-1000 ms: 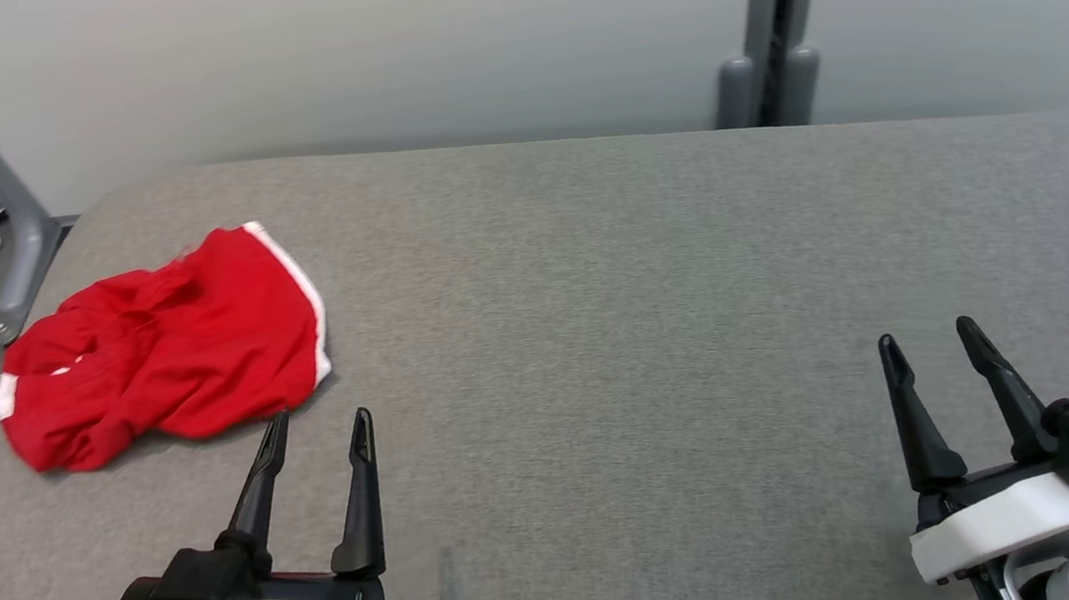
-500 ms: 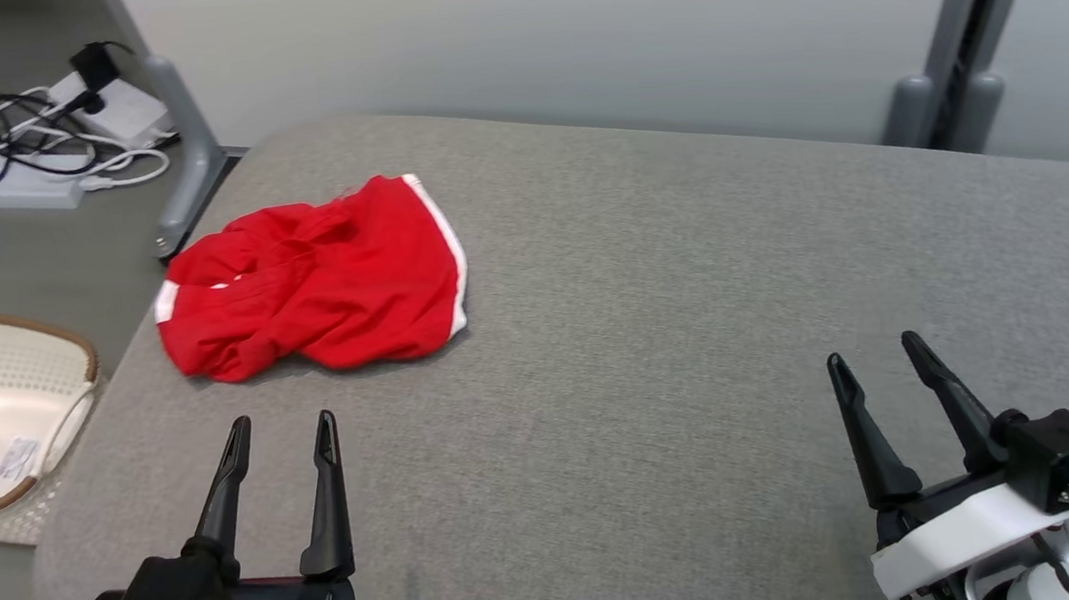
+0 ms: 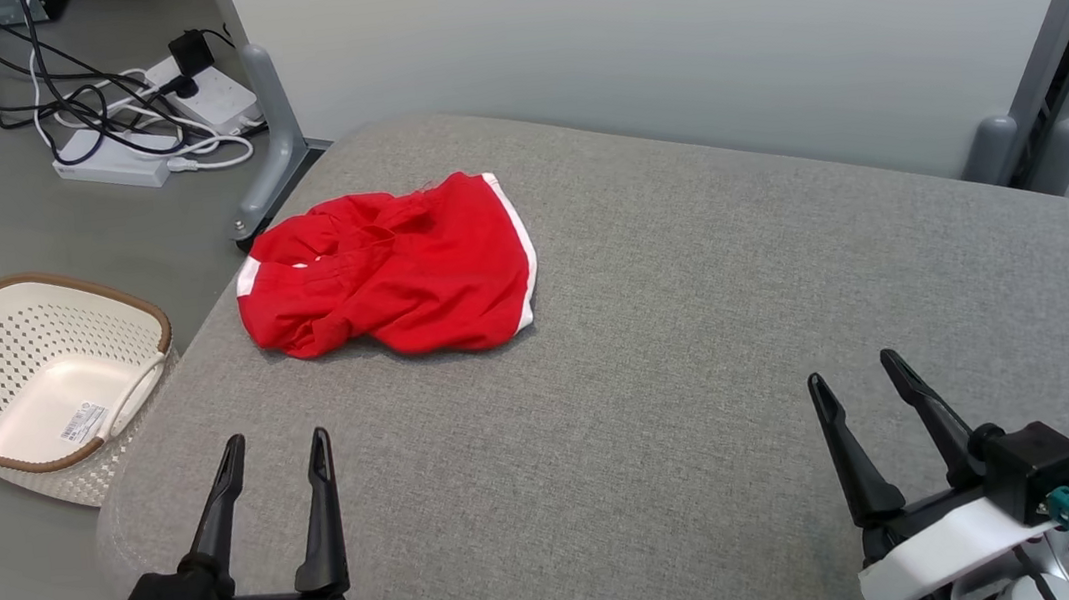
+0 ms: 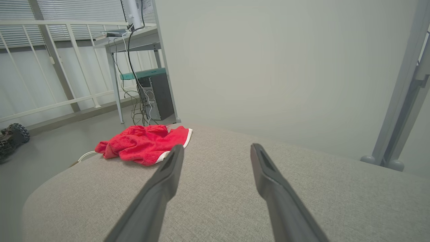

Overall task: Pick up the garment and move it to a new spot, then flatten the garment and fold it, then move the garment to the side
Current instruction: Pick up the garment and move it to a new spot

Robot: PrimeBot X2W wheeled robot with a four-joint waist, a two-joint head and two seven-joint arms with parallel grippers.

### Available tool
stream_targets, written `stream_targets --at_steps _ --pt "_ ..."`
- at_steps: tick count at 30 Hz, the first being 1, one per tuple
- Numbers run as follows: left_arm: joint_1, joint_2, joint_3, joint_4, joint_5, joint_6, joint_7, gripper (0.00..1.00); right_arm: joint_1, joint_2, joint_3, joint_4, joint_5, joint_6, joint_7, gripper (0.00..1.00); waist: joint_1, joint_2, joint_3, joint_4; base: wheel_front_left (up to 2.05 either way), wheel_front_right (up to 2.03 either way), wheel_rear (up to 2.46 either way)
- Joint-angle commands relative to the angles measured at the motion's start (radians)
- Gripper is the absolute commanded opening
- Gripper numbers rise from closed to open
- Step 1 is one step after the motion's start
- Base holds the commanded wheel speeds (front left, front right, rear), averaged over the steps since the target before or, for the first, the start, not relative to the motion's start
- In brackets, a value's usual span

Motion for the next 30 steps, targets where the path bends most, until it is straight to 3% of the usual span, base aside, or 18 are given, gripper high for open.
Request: stream_targets --at_steps 1,17,25,30 --pt "0.008 0.003 0.004 -0.003 0.002 0.0 0.001 1.0 0.006 -0.004 0.0 0.003 0.006 0.0 0.0 1.0 0.0 -0.0001 -0.002 0.001 0.0 0.0 0.0" --pt "-0.004 0.003 0.001 -0.015 -0.009 0.008 0.001 1.0 -0.009 -0.004 0.0 -0.001 -0.01 0.0 0.0 1.0 0.0 -0.0001 0.01 -0.016 0.0 0.0 0.0" --pt "-0.113 0.005 0.054 0.081 -0.033 -0.001 0.0 1.0 -0.078 -0.017 -0.016 -0.066 -0.068 0.0 0.0 1.0 0.0 -0.0001 0.135 -0.045 0.0 0.0 0.0" --pt "-0.22 0.012 0.141 0.147 -0.022 -0.045 0.0 1.0 -0.156 -0.048 0.018 -0.103 -0.114 0.0 0.0 1.0 0.0 -0.0001 0.249 -0.076 0.0 0.0 0.0"
